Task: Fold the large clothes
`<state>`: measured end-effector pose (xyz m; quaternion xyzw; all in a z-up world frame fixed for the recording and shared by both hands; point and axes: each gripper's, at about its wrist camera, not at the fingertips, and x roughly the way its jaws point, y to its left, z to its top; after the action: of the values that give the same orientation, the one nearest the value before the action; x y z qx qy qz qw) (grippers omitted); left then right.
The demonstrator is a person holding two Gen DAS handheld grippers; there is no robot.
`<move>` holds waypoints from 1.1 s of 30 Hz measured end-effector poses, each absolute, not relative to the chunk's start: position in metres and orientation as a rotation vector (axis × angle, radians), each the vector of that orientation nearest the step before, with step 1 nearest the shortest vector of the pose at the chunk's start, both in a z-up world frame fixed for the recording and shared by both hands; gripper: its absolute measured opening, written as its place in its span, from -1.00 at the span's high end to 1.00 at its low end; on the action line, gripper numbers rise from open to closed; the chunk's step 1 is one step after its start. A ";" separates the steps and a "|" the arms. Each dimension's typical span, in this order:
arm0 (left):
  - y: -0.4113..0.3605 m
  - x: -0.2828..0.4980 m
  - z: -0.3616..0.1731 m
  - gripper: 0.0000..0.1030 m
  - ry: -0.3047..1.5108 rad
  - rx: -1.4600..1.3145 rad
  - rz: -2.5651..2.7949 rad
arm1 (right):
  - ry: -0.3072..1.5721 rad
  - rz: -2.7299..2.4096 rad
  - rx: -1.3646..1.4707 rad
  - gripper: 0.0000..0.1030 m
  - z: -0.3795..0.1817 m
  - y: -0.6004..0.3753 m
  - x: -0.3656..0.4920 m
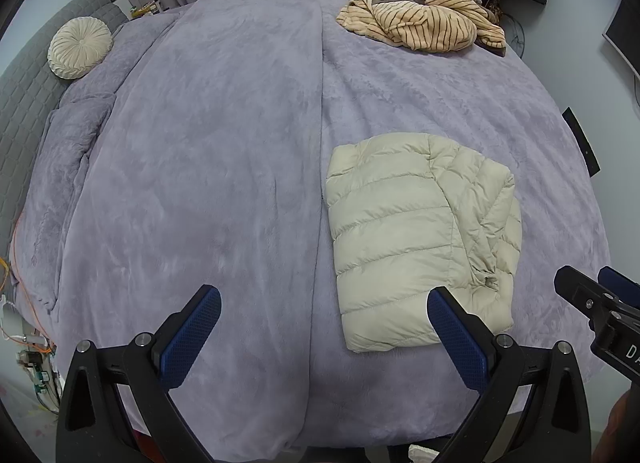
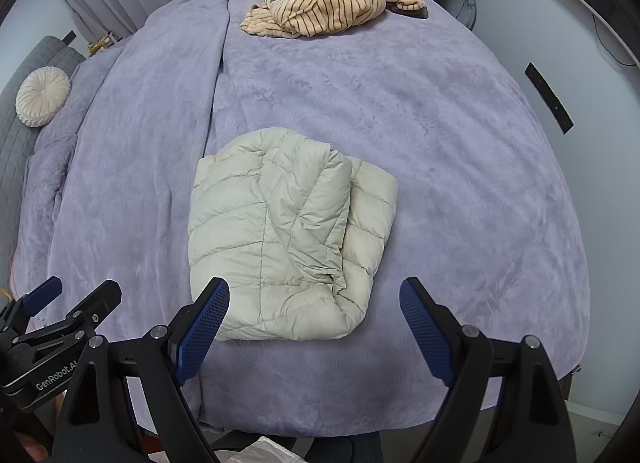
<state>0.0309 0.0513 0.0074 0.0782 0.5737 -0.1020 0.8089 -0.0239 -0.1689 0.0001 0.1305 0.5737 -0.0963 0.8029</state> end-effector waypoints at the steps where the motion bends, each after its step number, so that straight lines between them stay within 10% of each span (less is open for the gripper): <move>1: 0.051 0.031 0.007 -1.00 1.227 0.167 -0.218 | 1.229 -0.207 0.282 -0.73 0.000 -0.168 -0.025; 33: 0.052 0.027 0.008 -1.00 1.230 0.167 -0.216 | 1.231 -0.208 0.281 -0.73 -0.001 -0.170 -0.025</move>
<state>0.0274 0.0517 0.0081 0.0781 0.5753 -0.1009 0.8079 -0.0254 -0.1702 -0.0011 0.1310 0.5744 -0.0973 0.8021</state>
